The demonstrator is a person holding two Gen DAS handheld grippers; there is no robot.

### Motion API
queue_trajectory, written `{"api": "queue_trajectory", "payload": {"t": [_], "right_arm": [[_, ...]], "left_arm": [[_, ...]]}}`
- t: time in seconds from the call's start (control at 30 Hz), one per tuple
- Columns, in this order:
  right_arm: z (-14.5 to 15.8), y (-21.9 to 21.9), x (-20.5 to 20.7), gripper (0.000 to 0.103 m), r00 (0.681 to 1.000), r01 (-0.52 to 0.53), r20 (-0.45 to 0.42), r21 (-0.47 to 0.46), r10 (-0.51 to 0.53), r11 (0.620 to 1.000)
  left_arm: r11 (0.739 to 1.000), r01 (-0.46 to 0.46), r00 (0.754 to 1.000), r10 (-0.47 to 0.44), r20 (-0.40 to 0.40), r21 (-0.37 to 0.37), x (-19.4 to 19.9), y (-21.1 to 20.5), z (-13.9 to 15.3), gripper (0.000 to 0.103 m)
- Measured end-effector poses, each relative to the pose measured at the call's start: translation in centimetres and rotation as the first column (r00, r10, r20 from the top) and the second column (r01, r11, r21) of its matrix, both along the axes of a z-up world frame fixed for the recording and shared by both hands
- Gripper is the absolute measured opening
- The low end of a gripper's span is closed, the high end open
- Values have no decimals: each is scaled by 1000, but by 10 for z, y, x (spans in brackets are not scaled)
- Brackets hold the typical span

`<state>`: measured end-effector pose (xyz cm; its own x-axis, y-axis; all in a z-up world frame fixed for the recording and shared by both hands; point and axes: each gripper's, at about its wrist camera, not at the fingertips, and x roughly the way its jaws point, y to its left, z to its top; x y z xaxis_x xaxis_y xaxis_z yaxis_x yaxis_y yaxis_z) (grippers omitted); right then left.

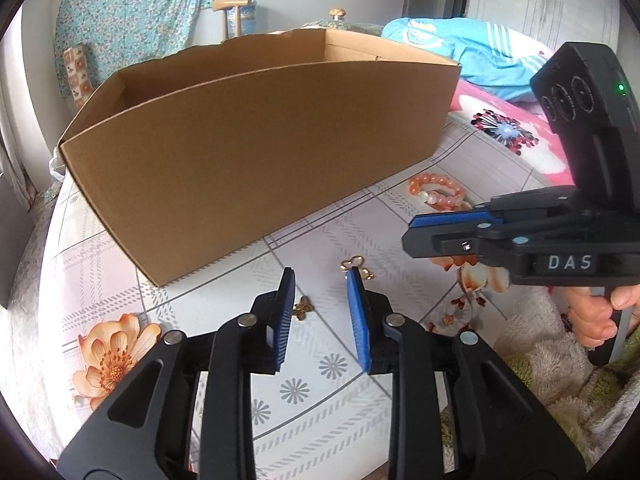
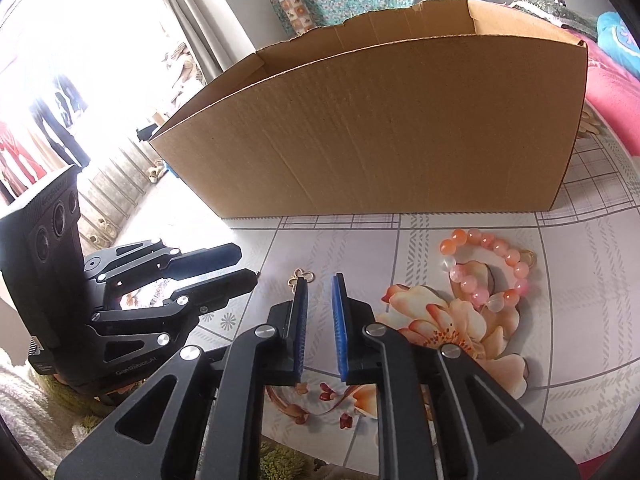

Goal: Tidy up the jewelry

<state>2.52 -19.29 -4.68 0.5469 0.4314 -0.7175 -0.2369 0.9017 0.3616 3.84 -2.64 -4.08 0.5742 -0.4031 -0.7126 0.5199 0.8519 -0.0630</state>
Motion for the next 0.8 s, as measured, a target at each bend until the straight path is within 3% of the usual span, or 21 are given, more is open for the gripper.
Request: {"api": "queue_trajectory", "payload": {"t": [0.23,0.4,0.8], "right_arm": [[1,-4,-6,14,998,-43,35,-15,43,999],[2,-12,-9,14,998,-53,47,8,52,999],[-4,-20,-9,14,996,-71,49,38,69,997]], "left_arm": [[987,137,991,-137,2,84,1,-35,-4,26],[970,185,982,-186,-4,155,8,-44,-6,26],[942,289,957,-280,-72,173,26,-41,-9,27]]}}
